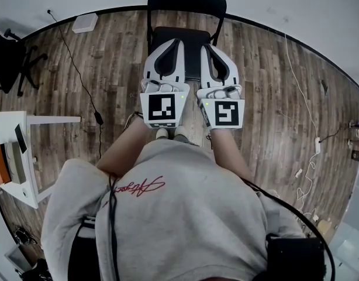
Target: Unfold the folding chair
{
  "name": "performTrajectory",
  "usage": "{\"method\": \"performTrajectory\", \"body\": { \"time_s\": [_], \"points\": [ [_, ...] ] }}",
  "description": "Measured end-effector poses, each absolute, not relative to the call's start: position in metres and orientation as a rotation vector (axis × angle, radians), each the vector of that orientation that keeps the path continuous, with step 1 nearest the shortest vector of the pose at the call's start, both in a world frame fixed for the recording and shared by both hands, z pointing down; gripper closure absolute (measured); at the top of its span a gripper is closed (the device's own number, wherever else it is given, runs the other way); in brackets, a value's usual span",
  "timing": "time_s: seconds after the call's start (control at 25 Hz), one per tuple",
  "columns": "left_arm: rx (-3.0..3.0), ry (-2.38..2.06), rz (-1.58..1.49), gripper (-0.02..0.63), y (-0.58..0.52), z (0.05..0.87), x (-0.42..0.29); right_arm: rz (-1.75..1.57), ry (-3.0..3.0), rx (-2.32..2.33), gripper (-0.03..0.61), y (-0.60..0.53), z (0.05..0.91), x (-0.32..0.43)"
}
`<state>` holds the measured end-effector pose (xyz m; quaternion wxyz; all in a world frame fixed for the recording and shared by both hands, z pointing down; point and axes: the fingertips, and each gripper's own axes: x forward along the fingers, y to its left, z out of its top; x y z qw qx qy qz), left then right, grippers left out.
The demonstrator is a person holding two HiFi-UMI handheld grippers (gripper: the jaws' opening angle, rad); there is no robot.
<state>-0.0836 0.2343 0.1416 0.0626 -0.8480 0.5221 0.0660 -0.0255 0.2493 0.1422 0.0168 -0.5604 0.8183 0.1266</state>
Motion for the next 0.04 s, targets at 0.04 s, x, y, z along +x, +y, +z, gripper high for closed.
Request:
{"method": "performTrajectory", "body": {
  "time_s": [0.04],
  "points": [
    [-2.564, 1.579, 0.204, 0.598, 0.2339, 0.1416, -0.0844, 0.395, 2.543, -1.742, 0.563, 0.2488, 0.1419, -0.0261]
  ]
}}
